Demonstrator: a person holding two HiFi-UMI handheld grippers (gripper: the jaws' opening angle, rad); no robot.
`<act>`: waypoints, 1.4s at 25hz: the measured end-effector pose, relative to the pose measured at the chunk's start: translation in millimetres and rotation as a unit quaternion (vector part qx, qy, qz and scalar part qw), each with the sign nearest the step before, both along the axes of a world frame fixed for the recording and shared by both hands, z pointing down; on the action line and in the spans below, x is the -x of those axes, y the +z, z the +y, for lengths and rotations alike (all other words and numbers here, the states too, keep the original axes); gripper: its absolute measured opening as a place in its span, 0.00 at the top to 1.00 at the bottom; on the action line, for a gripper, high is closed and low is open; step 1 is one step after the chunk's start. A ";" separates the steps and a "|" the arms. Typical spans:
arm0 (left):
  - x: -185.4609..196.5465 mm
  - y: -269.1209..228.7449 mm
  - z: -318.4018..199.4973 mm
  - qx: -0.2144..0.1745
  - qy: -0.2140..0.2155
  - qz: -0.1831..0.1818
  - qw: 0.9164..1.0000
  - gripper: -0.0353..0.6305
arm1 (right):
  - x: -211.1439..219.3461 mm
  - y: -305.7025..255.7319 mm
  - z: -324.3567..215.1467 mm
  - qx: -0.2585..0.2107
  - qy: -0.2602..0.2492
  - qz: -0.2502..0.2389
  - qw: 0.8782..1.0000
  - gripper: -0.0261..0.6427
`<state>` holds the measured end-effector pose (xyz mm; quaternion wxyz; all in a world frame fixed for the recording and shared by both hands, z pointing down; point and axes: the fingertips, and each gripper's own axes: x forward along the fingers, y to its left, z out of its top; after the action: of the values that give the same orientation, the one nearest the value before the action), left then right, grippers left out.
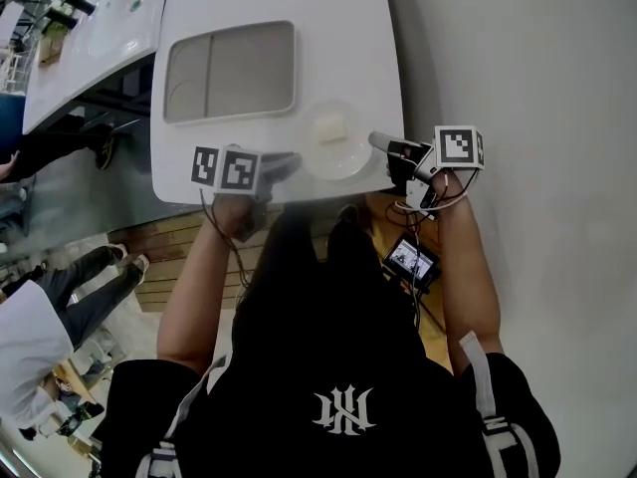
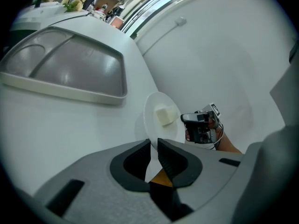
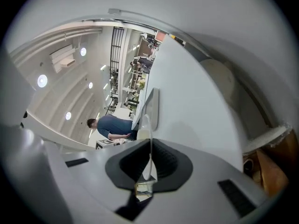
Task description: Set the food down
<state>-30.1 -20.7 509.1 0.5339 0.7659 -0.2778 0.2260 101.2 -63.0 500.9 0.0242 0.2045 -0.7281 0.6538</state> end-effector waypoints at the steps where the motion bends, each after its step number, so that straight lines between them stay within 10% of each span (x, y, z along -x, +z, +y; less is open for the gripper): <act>1: 11.6 -5.6 -3.2 -0.001 -0.001 0.002 1.000 0.88 | 12.2 -6.8 -4.3 -0.002 0.000 -0.001 1.000 0.94; 10: 210.5 -9.4 -113.6 -0.004 -0.015 0.013 1.000 0.88 | 212.7 -16.2 -119.4 -0.007 -0.013 0.017 1.000 0.94; 35: 258.9 29.2 -169.9 0.004 0.053 -0.080 0.995 0.88 | 261.8 25.9 -178.2 -0.049 -0.037 0.154 0.986 0.94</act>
<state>-289.0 -190.6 538.3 0.5004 0.7571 -0.2771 0.3157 -160.6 -241.2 526.8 0.1504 0.2767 -0.7541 0.5764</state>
